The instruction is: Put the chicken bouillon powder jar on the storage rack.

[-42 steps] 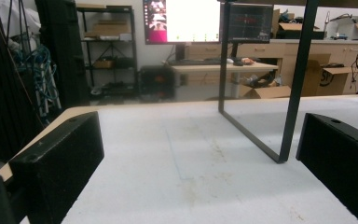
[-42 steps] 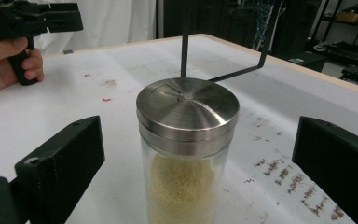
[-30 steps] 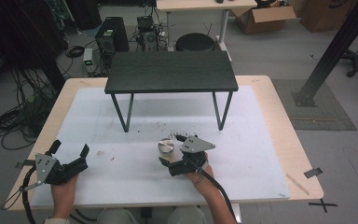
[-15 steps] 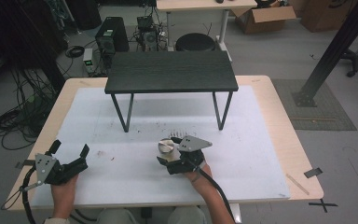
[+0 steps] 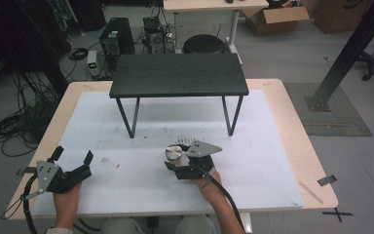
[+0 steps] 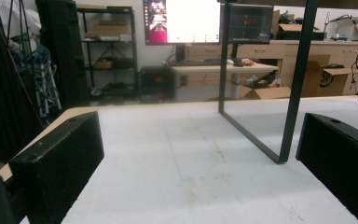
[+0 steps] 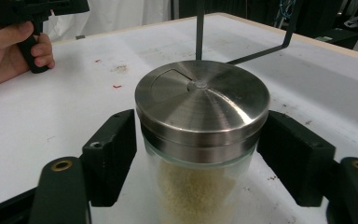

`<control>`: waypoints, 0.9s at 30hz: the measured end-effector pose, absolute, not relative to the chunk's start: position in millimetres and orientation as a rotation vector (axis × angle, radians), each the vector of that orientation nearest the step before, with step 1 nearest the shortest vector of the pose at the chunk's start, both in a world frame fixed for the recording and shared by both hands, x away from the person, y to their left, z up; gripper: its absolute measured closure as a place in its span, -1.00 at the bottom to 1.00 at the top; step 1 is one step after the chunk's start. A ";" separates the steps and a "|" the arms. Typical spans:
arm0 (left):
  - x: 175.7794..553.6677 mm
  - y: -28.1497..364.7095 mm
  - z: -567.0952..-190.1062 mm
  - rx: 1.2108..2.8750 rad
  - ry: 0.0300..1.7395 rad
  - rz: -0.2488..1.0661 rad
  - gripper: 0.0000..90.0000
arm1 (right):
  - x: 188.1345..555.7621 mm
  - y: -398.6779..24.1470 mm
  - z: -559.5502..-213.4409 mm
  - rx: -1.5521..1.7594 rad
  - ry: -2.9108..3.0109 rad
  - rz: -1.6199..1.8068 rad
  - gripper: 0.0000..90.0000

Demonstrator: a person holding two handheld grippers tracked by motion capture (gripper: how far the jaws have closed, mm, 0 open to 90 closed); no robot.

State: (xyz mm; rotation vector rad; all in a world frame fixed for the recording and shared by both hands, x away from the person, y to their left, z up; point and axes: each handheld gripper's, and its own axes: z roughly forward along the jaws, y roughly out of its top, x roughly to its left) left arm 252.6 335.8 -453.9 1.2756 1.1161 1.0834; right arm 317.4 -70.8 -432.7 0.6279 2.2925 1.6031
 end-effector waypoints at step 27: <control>252.4 335.9 -454.0 1.273 1.115 1.083 -0.97 | 317.8 -70.6 -430.9 0.602 2.301 1.604 -0.05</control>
